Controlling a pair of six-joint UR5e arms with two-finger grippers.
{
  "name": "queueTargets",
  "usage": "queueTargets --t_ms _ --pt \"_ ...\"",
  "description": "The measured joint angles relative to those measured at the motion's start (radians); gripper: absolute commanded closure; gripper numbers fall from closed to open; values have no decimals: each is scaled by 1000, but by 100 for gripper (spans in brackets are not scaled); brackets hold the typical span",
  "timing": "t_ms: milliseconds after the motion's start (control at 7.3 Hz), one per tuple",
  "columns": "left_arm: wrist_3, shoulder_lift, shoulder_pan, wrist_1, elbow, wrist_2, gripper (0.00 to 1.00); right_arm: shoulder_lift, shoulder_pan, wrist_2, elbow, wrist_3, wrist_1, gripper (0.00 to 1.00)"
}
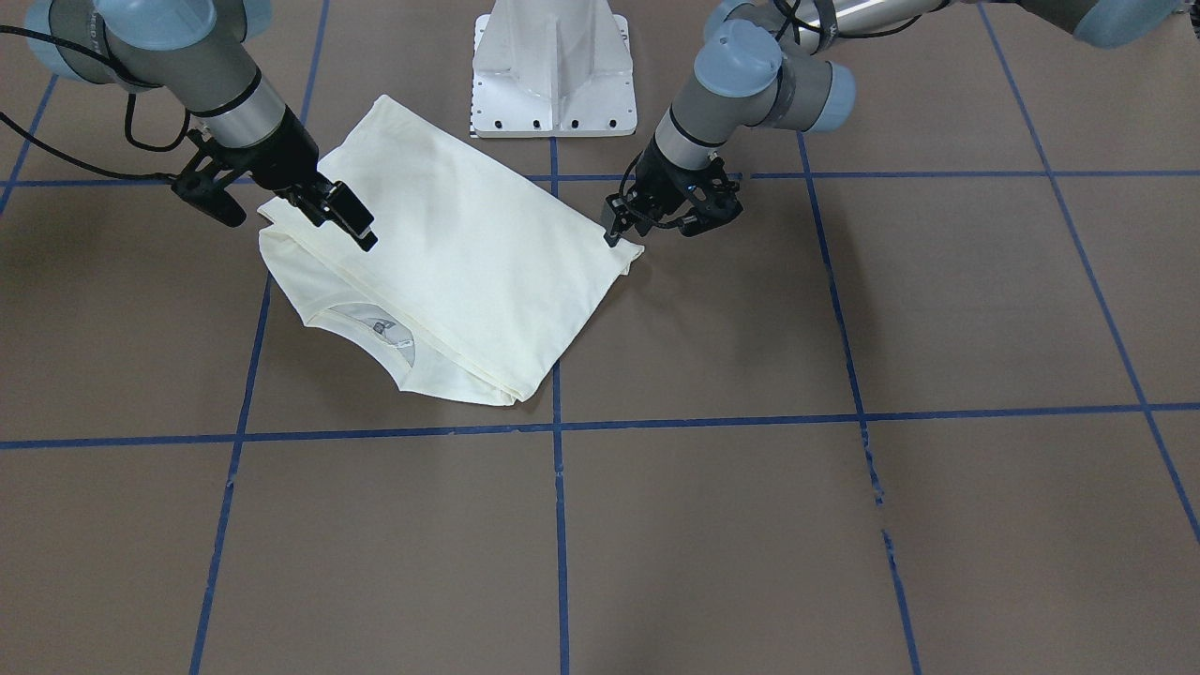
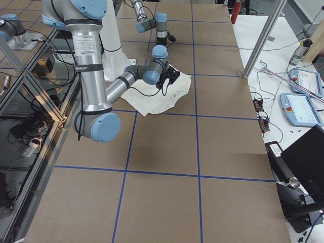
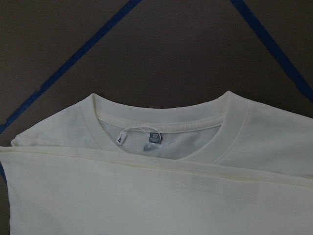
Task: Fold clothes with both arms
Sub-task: 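Pull the shirt's far corner with the left gripper to straighten it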
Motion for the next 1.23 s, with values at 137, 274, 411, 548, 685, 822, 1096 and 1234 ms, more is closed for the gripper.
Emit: queueTargets --t_ms 137,274,411,548,685,822,1096,1234 --pt "3 -16 2 0 28 5 73 3 5 -3 -10 -7 0 0" --pt "3 -24 2 0 40 12 100 5 6 -10 -19 -11 0 0" --pt "1 -26 2 1 42 16 100 6 6 -16 -26 -15 0 0" --pt "6 -23 -3 4 41 27 100 6 6 -20 -29 -17 0 0" --pt "36 -21 -21 19 42 44 100 7 6 -21 -30 -17 0 0" --pt "104 -24 -60 40 44 56 100 7 7 -26 -30 -17 0 0" --pt "220 -95 -190 38 119 79 100 9 5 -59 -31 -17 1 0" --pt "238 -194 -250 0 245 84 100 19 4 -69 -36 -18 1 0"
